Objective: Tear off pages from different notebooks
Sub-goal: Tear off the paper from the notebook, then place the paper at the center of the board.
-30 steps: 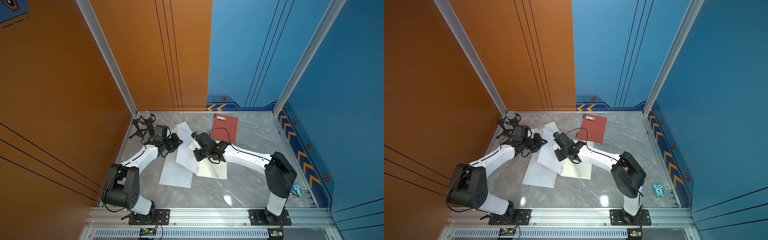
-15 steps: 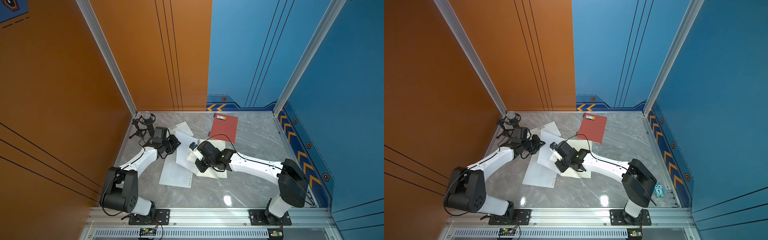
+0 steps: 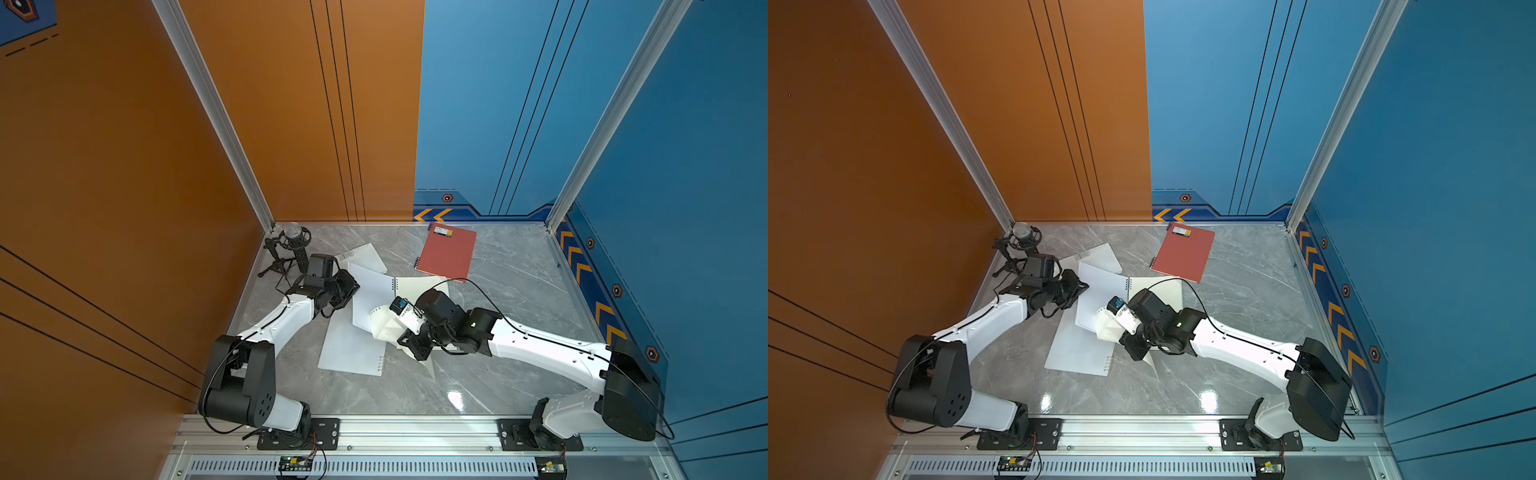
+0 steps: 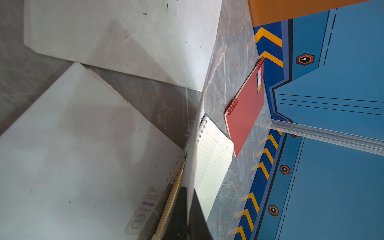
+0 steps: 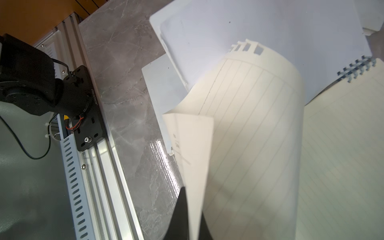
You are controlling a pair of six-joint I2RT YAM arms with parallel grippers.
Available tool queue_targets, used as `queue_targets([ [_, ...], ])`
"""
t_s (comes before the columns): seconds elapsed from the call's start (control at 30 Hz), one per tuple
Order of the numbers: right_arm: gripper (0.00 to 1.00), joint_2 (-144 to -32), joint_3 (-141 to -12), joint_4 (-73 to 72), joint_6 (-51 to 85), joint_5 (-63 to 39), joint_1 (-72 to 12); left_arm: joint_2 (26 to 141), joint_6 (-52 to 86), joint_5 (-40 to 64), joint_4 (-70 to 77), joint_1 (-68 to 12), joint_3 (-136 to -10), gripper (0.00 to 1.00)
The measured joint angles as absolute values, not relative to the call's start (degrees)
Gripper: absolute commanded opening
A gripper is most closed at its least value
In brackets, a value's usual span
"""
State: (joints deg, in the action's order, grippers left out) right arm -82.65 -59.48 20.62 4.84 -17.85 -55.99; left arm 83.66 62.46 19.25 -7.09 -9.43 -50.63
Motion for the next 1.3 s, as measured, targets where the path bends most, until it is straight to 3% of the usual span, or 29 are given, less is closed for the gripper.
queue_targets([
  [0.47,0.00,-68.9,-53.3,22.0,7.5,-30.3,-53.8,83.0,62.5,18.2,-7.2,-7.9,-50.6,0.00],
  [0.77,0.00,-59.6,-50.5,22.0,11.7,-35.9,-47.4,83.0,62.1,17.1,-7.1,-6.5,-50.6,0.00],
  [0.97,0.00,-63.4,-52.2,21.9,16.2,-26.1,-27.9,82.7,60.4,17.1,-7.1,-6.5,-50.6,0.00],
  [1.13,0.00,-81.1,-60.7,20.4,23.6,-20.2,-9.2,82.6,58.5,17.6,-7.1,-6.5,-50.6,0.00],
  [1.3,0.00,-94.8,-71.1,20.2,26.4,-16.6,2.8,82.6,57.0,18.0,-7.2,-6.9,-50.6,0.00],
])
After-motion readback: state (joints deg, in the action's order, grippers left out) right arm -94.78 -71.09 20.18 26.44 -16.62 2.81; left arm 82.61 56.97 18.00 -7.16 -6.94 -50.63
